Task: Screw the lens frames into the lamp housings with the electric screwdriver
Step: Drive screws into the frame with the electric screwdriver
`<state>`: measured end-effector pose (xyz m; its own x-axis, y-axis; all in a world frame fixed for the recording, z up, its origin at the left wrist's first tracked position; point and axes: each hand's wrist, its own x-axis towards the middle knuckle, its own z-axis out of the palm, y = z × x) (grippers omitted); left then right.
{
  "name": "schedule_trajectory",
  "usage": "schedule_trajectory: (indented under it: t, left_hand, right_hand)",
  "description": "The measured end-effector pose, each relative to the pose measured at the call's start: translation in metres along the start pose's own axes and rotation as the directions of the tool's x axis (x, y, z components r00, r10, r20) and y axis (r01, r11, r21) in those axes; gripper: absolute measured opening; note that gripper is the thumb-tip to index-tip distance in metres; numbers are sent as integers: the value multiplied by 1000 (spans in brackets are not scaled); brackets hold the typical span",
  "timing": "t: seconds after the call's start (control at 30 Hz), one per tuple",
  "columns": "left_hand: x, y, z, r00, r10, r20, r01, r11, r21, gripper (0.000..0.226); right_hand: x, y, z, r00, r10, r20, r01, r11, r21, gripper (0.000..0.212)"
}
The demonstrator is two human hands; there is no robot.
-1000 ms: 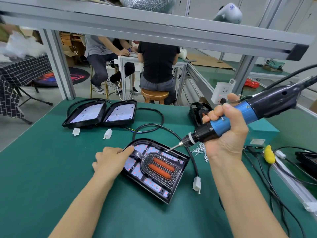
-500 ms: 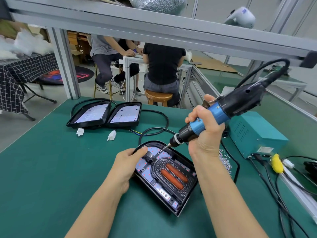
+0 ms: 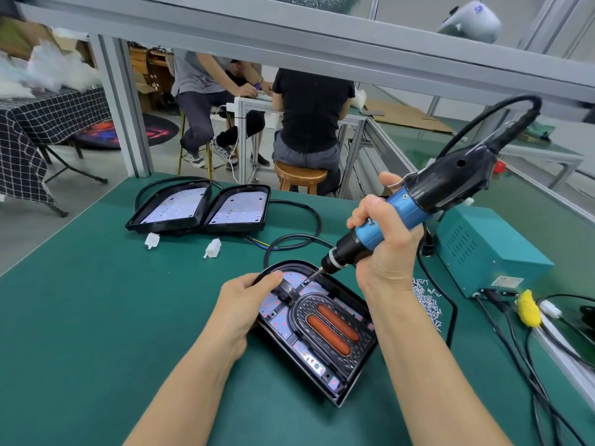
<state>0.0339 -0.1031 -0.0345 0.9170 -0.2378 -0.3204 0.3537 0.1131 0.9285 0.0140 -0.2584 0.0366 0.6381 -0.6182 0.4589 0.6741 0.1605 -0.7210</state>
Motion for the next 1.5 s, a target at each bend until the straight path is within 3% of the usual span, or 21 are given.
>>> schedule_trajectory:
  t: [0.47,0.67,0.9,1.2,1.5]
  left_hand:
    - [2,-1,1,1000,17,9,-17,1000,-4,12]
    - [1,0,2,1000,7,-19,-7,1000,-4,13]
    - [0,0,4,999,17,-43,-17,1000,7,14]
    - [4,-3,3,998,21,-55,-19,999,34,15]
    - [7,-1,2,999,-15,-43,15,1000,6,15]
  right_hand:
    - [-5,2,4,992,25,120,-15,997,-81,36]
    - [6,-10,-9,936,192,296,-148,975,-164,39]
    - [8,-11,-10,934,244,260,-210,966,-150,31]
    - [6,-11,-8,938,181,295,-156,982,-108,26]
    - [6,-13,-9,830,259,494,-209,966,-154,26]
